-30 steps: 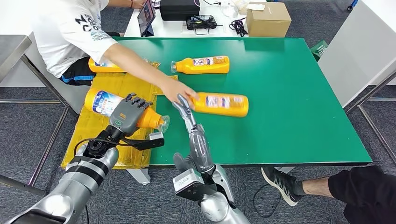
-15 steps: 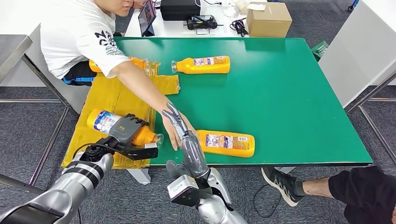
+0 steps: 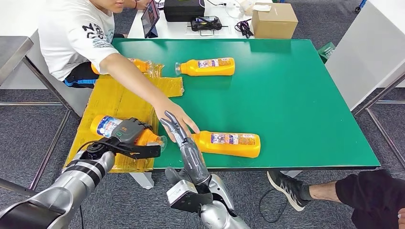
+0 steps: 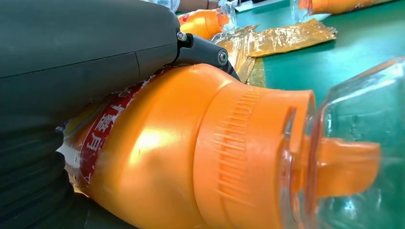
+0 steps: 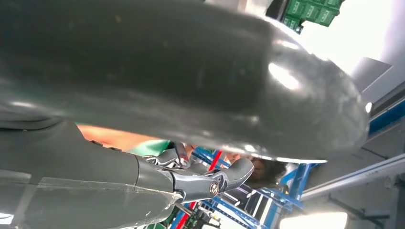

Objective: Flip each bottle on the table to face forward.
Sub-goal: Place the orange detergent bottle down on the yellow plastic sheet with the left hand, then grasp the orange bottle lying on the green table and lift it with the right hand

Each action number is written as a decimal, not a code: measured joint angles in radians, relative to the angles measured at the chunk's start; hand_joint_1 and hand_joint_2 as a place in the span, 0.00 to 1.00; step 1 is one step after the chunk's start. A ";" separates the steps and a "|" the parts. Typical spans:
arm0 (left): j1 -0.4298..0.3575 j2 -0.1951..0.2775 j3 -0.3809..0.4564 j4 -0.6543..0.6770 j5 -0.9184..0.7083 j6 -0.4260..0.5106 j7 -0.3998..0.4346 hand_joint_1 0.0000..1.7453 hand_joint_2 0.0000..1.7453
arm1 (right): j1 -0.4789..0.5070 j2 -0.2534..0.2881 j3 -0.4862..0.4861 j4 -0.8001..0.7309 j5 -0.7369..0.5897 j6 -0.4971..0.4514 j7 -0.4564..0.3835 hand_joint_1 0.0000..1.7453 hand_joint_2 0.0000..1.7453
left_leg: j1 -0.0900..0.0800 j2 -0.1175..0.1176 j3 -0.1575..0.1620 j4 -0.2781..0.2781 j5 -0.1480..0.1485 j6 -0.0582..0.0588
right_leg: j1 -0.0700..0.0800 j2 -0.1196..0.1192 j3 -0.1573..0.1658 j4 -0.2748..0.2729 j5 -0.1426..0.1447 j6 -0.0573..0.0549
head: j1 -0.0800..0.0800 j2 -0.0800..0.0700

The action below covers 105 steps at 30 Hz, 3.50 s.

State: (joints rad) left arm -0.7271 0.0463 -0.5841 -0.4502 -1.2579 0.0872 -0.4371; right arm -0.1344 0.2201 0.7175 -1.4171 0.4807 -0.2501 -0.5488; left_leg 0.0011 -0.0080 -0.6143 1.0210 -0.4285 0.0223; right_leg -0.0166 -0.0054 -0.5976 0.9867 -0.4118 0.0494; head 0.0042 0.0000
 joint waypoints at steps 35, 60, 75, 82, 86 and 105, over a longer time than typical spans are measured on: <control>-0.033 0.024 -0.032 0.032 0.279 -0.245 -0.076 0.00 0.00 | -0.018 0.001 0.008 0.066 -0.035 0.027 0.002 0.00 0.00 | 0.000 -0.001 0.010 -0.001 0.000 0.000 | 0.000 0.000 0.010 0.000 0.000 0.000 | 0.000 0.000; 0.278 -0.204 0.395 -0.439 0.097 0.612 -0.222 0.00 0.00 | -0.034 0.018 0.015 0.120 -0.008 0.017 0.031 0.00 0.00 | -0.002 0.000 0.001 0.000 0.000 0.000 | -0.001 0.000 0.001 -0.001 0.000 0.000 | 0.000 0.000; 0.376 -0.287 0.517 -0.677 0.817 0.359 -0.169 0.00 0.00 | -0.035 -0.063 -0.031 0.097 0.202 -0.095 0.219 0.00 1.00 | -0.001 -0.001 0.001 0.000 0.000 0.000 | -0.001 0.000 0.001 -0.001 0.000 0.000 | 0.000 0.000; 0.435 -0.270 0.530 -0.676 0.950 0.230 -0.132 0.00 1.00 | -0.034 -0.144 -0.144 0.039 0.290 -0.062 0.287 0.00 1.00 | -0.002 -0.001 0.000 0.000 -0.001 0.001 | -0.001 -0.001 0.001 -0.002 0.000 0.001 | 0.000 0.000; 0.478 -0.266 0.553 -0.677 1.005 0.176 -0.103 0.00 1.00 | -0.043 -0.201 -0.203 0.031 0.349 -0.025 0.391 0.00 1.00 | -0.002 0.000 0.000 0.000 -0.001 0.000 | -0.001 0.000 0.001 -0.002 0.000 0.001 | 0.000 0.000; 0.551 -0.255 0.579 -0.649 0.925 0.125 -0.109 0.00 1.00 | -0.209 -0.322 -0.290 0.294 0.277 0.259 0.449 0.00 1.00 | -0.002 -0.001 0.000 0.000 -0.001 0.001 | -0.001 -0.001 0.001 -0.002 0.000 0.001 | 0.000 0.000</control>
State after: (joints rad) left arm -0.1763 -0.2083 -0.0053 -1.0988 -0.3330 0.2123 -0.5458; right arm -0.3432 -0.1018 0.4271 -1.1226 0.7575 0.0088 -0.0996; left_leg -0.0005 -0.0088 -0.6146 1.0213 -0.4291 0.0230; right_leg -0.0174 -0.0060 -0.5970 0.9845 -0.4115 0.0502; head 0.0037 0.0000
